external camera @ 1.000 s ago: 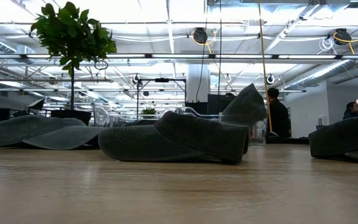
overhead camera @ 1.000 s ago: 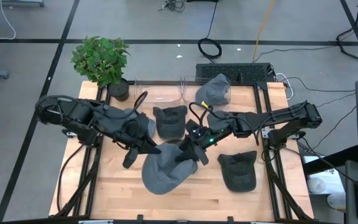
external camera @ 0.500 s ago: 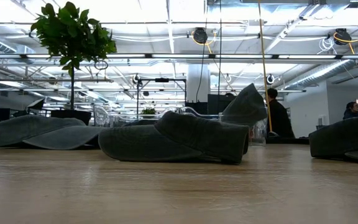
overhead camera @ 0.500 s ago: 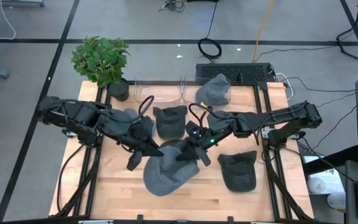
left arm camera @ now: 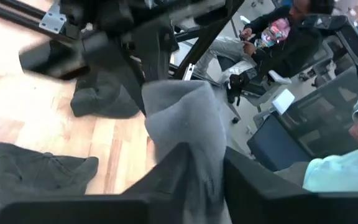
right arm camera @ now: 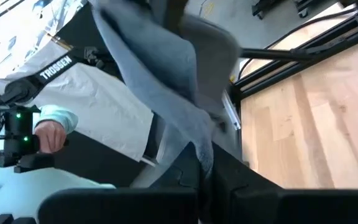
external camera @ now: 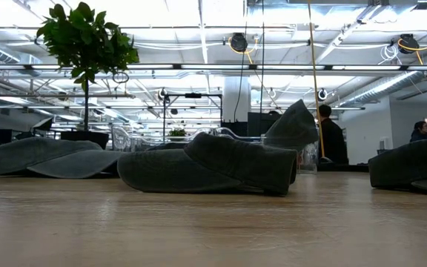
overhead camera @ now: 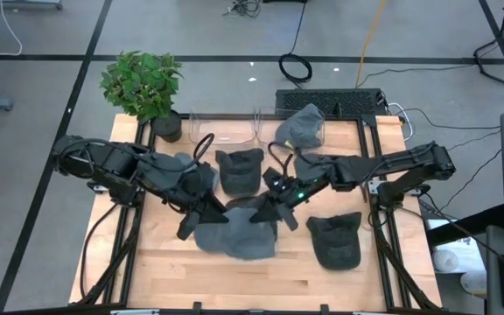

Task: Pick & Place hat
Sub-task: Put the right blue cap into the right transparent bin

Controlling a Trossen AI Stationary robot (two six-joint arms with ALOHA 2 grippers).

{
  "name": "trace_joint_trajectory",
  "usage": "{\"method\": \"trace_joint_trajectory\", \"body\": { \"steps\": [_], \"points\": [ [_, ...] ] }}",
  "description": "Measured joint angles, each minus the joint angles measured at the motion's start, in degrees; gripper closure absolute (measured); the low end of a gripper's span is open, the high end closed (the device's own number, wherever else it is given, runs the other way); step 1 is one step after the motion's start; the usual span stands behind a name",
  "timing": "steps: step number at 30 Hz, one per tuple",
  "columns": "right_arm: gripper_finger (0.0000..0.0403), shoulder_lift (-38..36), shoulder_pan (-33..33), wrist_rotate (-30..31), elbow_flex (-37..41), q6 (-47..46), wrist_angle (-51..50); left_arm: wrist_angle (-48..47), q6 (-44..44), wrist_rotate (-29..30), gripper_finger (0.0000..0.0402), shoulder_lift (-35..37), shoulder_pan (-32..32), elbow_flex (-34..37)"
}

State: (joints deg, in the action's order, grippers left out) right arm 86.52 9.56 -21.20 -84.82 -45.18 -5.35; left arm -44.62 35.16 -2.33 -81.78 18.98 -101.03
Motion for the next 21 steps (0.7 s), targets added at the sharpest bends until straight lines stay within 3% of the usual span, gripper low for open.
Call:
{"method": "trace_joint_trajectory", "body": {
  "steps": [10, 21],
  "points": [
    [0.0403, -8.3, -4.1, 0.1, 0.0, 1.5, -4.9, 0.1, 5.1, 5.8, 0.0226, 0.0, -0.8, 0.0],
    [0.0403, -12.0, -11.8, -0.1, 0.0, 3.7, -10.7, 1.8, 8.9, 5.9, 0.0216, 0.0, -1.4, 0.0]
  ]
}}
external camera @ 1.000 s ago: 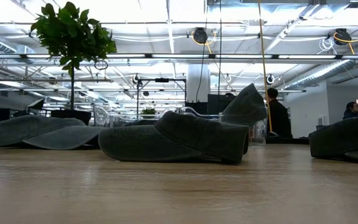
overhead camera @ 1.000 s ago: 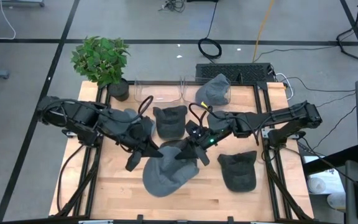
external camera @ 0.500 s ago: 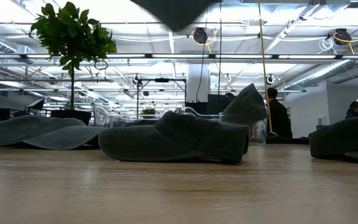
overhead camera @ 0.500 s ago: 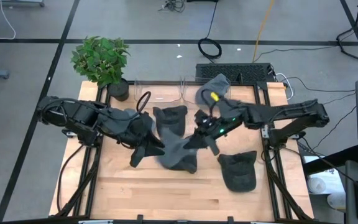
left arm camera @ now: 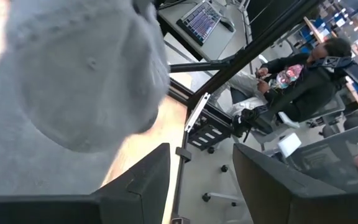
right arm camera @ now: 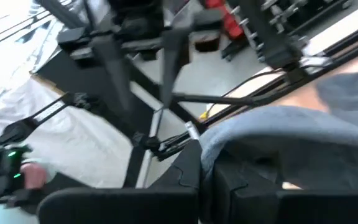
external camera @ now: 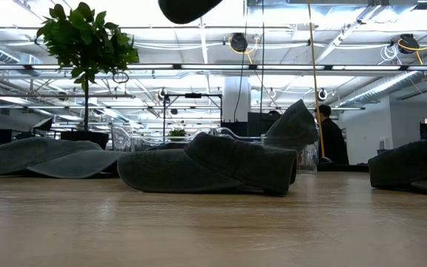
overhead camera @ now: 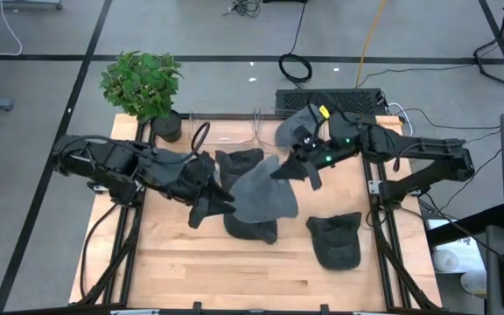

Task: Pick & Place hat
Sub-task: Put the right blue cap into the right transparent bin

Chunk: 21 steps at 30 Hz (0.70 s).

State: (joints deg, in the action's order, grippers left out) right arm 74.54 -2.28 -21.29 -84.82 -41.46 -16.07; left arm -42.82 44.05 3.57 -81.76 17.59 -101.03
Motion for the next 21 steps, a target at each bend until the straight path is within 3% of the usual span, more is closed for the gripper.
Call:
{"method": "trace_joint_trajectory", "body": {
  "steps": [21],
  "points": [
    [0.0403, 2.4, -28.5, -11.8, -0.1, 7.9, -0.1, 3.1, -0.4, 3.3, 0.0215, 0.0, 0.1, 0.0]
  ]
}}
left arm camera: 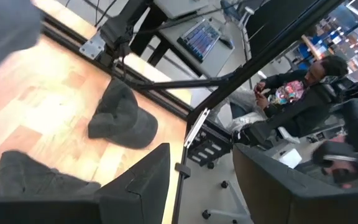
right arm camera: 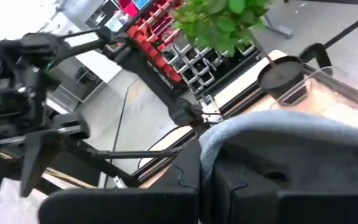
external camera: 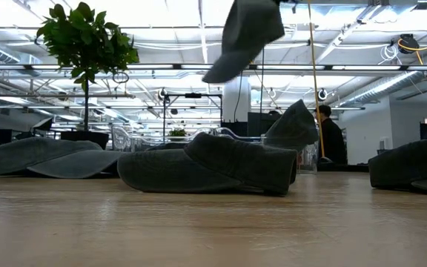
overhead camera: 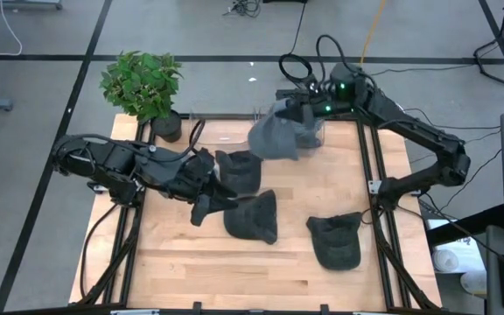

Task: Pick & Place hat
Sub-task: Put the right blue cap into the right transparent bin

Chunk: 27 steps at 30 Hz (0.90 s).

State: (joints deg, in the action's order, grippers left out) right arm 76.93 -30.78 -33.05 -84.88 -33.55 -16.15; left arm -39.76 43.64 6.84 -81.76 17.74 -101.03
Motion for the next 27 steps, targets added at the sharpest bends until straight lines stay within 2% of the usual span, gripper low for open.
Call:
{"method": "trace_joint_trajectory", "body": {
  "steps": [13, 19, 27],
  "points": [
    [0.0403, 5.3, -11.2, -5.6, 0.0, 1.4, 2.4, 0.6, 0.0, 1.2, 0.0215, 0.0, -0.1, 0.0],
    [0.0403, 6.8, -15.9, -9.0, 0.0, -0.1, 6.7, 0.5, 0.0, 1.2, 0.0215, 0.0, -0.1, 0.0],
    [0.0403, 7.2, -19.2, -10.6, 0.0, -1.7, 7.9, 0.4, -0.3, 1.2, 0.0215, 0.0, -0.1, 0.0]
  ]
}}
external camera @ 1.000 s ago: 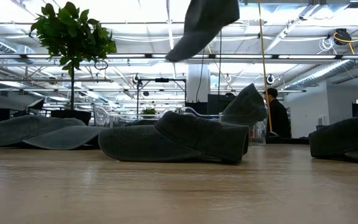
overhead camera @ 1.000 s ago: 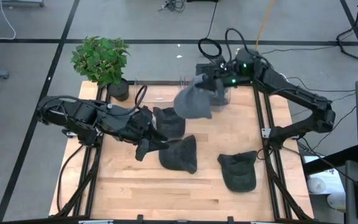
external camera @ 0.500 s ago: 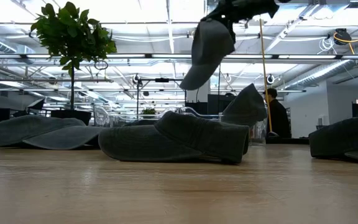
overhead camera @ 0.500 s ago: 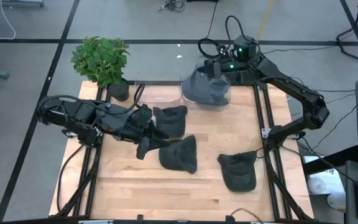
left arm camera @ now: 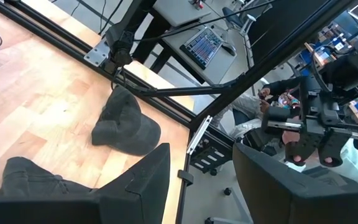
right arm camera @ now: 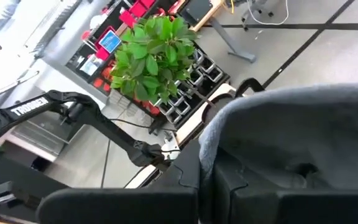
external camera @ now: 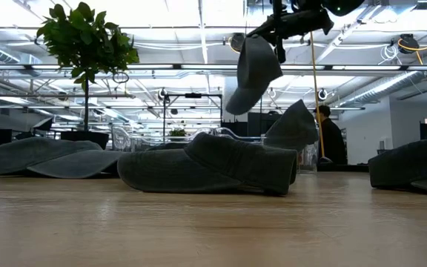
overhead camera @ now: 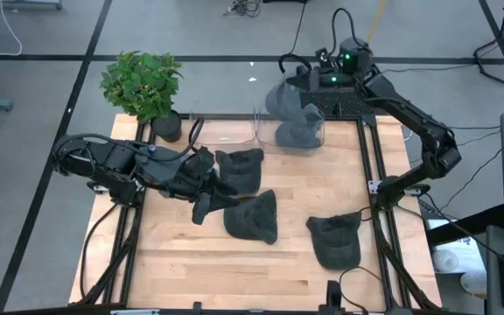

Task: Pick & Place hat
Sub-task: Put the right blue cap into the right transparent bin

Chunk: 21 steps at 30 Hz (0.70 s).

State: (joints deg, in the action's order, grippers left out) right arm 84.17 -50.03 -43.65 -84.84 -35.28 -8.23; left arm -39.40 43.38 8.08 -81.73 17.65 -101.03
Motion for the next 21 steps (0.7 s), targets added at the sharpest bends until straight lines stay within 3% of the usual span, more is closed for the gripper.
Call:
{"method": "trace_joint_trajectory", "body": {
  "steps": [7, 15, 21],
  "points": [
    [0.0403, 0.0, 0.1, -0.1, 0.0, 0.9, -1.1, -0.4, 0.0, 0.0, 0.0215, 0.0, 0.0, 0.0],
    [0.0403, 1.4, -0.6, 1.6, 0.0, 8.7, -10.9, -0.8, 0.0, -1.1, 0.0215, 0.0, 0.0, 0.0],
    [0.0403, 4.2, 0.2, 2.0, 0.0, 10.1, -10.7, -0.8, -0.1, -1.1, 0.0215, 0.0, 0.0, 0.0]
  ]
}}
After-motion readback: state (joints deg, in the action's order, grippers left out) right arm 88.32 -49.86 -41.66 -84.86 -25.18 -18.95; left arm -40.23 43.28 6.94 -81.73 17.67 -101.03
